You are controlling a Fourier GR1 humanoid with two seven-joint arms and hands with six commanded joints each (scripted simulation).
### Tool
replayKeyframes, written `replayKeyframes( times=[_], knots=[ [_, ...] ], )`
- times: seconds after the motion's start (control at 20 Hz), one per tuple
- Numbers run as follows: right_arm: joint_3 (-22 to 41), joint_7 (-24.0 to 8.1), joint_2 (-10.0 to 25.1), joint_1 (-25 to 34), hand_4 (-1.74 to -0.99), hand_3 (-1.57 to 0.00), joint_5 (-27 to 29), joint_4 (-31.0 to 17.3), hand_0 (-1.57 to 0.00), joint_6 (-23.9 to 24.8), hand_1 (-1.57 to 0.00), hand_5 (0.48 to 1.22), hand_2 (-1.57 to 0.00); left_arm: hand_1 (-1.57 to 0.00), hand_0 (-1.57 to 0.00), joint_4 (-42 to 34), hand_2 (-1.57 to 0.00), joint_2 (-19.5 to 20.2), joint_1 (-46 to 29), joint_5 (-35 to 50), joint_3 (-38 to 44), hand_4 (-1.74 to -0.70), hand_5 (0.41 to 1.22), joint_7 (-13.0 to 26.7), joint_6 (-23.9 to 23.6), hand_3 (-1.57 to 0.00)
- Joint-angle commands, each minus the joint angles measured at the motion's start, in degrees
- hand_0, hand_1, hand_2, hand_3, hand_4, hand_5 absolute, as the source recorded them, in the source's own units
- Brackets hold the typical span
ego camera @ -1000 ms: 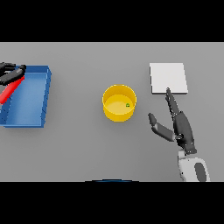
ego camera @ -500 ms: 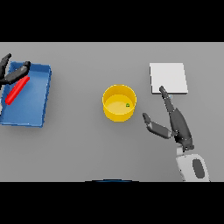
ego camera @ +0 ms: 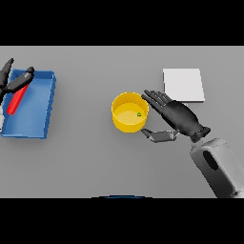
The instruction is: Pick up the red beaker and tilt it to pour out 1 green nut into yellow bowl. Pick up the yellow bowl and place it on the metallic measuring scale.
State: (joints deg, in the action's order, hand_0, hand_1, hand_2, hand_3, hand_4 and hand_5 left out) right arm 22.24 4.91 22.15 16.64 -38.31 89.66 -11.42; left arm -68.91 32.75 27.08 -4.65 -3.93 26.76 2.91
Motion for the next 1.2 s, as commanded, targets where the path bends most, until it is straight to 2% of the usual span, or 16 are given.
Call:
replayKeyframes(
  times=[0.0,0.2,0.45,0.7,1.0,1.15],
  knots=[
    [1.29,1.06,0.57,1.82,-1.157,0.0,-0.96,-0.7,0.0,-1.33,0.0,0.635,0.0,0.0,0.0,-0.22,0.0,-0.13,-0.23,0.06,-0.07,-0.81,0.688,0.0,-0.01,0.0],
    [6.58,3.99,1.41,7.55,-1.161,0.0,-5.9,-5.35,0.0,-4.25,0.0,0.643,0.0,0.0,0.0,-0.77,0.0,0.66,-1.09,-0.04,-0.02,-0.8,0.691,-0.28,0.47,0.0],
    [10.7,7.5,0.85,13.66,-1.157,0.0,-8.57,-12.86,0.0,-7.09,0.0,0.644,0.0,0.0,0.0,-0.15,0.0,0.95,-0.92,0.46,0.62,-0.81,0.696,-0.8,0.91,0.0],
    [14.43,7.65,-0.94,18.91,-1.162,0.0,-10.25,-18.21,0.0,-11.96,0.0,0.667,0.0,0.0,0.0,1.03,0.0,1.12,0.01,-0.03,0.4,-0.81,0.7,-1.06,1.4,0.0],
    [17.43,6.87,-3.3,21.96,-1.184,0.0,-12.32,-24.01,0.0,-13.8,0.0,0.676,0.0,0.0,0.0,0.67,0.0,0.86,-1.42,0.0,0.36,-0.8,0.703,-2.59,1.14,0.0],
    [17.41,7.77,-3.23,22.87,-1.195,-0.02,-12.28,-26.34,0.0,-13.96,0.0,0.708,0.0,0.0,0.0,1.79,0.0,1.13,-0.17,-0.66,0.26,-0.79,0.711,-1.54,1.14,0.0]
  ],
)
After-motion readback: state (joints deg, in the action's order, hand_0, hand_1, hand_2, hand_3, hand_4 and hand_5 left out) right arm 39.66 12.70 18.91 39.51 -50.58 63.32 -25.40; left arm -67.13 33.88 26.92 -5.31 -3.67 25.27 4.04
